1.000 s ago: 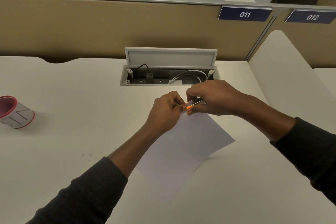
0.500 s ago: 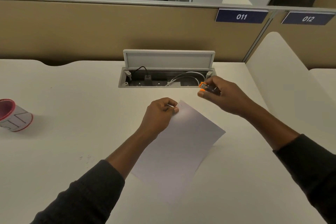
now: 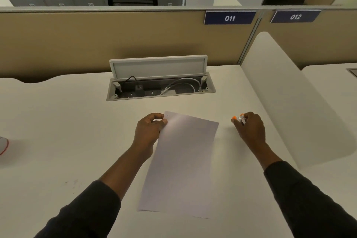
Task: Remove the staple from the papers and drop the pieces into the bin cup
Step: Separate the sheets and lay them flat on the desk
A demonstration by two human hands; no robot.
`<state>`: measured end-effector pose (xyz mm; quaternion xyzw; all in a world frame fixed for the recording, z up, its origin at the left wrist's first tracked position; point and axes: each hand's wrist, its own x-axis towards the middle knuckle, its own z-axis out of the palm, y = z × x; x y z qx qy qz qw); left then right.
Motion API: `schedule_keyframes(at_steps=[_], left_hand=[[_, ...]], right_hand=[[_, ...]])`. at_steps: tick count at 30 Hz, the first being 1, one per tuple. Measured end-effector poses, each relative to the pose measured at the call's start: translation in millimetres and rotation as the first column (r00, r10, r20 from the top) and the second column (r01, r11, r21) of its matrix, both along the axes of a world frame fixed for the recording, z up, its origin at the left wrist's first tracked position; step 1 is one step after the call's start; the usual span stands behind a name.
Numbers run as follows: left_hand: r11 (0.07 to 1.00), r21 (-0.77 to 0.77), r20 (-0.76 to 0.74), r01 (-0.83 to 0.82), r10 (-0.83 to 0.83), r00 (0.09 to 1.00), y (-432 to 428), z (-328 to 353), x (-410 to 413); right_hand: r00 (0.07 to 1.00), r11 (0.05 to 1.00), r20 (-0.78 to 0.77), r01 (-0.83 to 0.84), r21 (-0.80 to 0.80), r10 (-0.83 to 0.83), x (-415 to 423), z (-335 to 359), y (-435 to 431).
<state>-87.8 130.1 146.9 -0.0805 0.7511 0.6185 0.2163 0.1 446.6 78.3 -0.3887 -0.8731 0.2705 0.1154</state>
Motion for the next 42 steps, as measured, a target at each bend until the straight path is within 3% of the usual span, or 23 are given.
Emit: schedule_keyframes(at_steps=[5, 18, 21, 24, 26, 29, 32, 37, 40, 42], left_hand=[[0.998, 0.023, 0.039, -0.055, 0.054, 0.998, 5.3, -11.3, 1.6], [0.988, 0.036, 0.060, -0.152, 0.150, 0.987, 7.2, -22.9, 7.4], [0.984, 0.027, 0.038, -0.177, 0.176, 0.984, 7.3, -17.7, 10.3], [0.980, 0.016, -0.073, -0.199, 0.199, 0.977, 10.2, -2.5, 21.6], [0.984, -0.013, -0.207, -0.179, 0.172, 0.963, 12.2, 13.3, 34.4], [0.996, 0.016, -0.361, -0.092, 0.091, 0.928, 14.6, 44.7, 60.0], [1.000, 0.013, -0.437, 0.022, -0.015, 0.900, 11.9, 73.7, 81.9], [0.985, -0.097, -0.521, 0.145, -0.174, 0.835, 2.3, 100.1, 92.1], [0.985, -0.137, -0.627, 0.108, -0.170, 0.760, -5.6, 108.9, 86.7], [0.989, -0.148, -0.707, -0.011, -0.098, 0.700, -16.1, 103.9, 71.2]], right_hand=[[0.993, 0.995, 0.070, 0.094, 0.037, -0.096, 8.3, -22.8, 9.7], [0.988, 0.993, 0.128, 0.069, 0.099, -0.081, -4.9, -21.9, 16.1], [0.995, 0.998, -0.098, 0.034, 0.050, -0.029, -5.2, 8.5, -23.5], [0.921, 0.933, -0.352, -0.265, -0.245, 0.169, 6.6, 53.0, -98.5], [0.878, 0.806, -0.377, -0.440, -0.396, 0.294, 21.2, 77.5, -148.5], [0.823, 0.692, -0.412, -0.558, -0.457, 0.391, 40.5, 103.6, -192.9], [0.780, 0.632, -0.531, -0.602, -0.489, 0.332, 49.2, 123.7, -201.0], [0.814, 0.717, -0.544, -0.502, -0.483, 0.204, 55.2, 139.0, -190.0], [0.851, 0.731, -0.502, -0.438, -0.523, 0.150, 56.1, 153.1, -184.5], [0.850, 0.699, -0.510, -0.444, -0.560, 0.131, 58.6, 158.1, -180.5]])
